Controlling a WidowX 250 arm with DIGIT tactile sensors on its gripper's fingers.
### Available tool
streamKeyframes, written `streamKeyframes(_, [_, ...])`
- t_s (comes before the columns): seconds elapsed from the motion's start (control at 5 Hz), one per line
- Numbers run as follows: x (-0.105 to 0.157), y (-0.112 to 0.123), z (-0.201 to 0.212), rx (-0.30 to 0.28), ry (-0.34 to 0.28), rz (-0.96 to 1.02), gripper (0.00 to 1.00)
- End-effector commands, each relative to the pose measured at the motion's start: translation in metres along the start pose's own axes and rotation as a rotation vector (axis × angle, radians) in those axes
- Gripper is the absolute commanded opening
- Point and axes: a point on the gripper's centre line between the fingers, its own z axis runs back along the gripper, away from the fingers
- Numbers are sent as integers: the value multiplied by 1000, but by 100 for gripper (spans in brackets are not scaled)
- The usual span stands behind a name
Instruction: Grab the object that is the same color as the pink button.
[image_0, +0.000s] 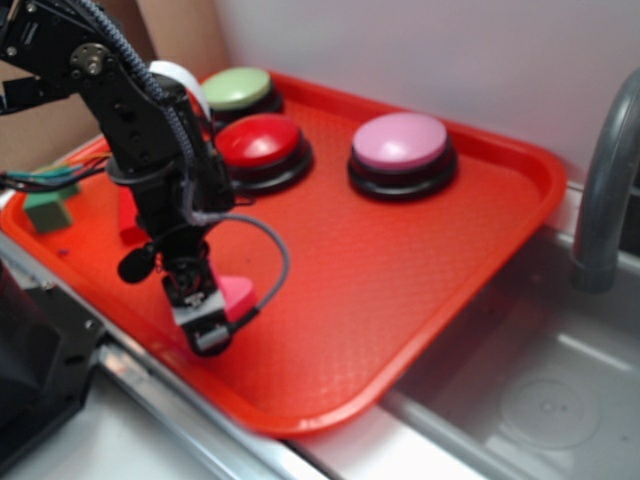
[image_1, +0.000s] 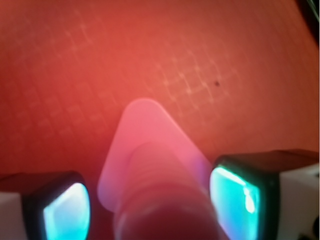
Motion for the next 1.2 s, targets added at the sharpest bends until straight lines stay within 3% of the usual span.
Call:
streamKeyframes(0.0, [-2,1,8,-12,-12,19,0])
streamKeyframes(0.4, [-8,5,43,-5,-24,95,0])
streamKeyframes(0.6, [-10,8,55,-22,-29,107,37])
streamKeyframes(0.8, [-1,6,47,-29,-24,82,100])
streamKeyframes(1.0, [6,3,33,-35,-28,61,100])
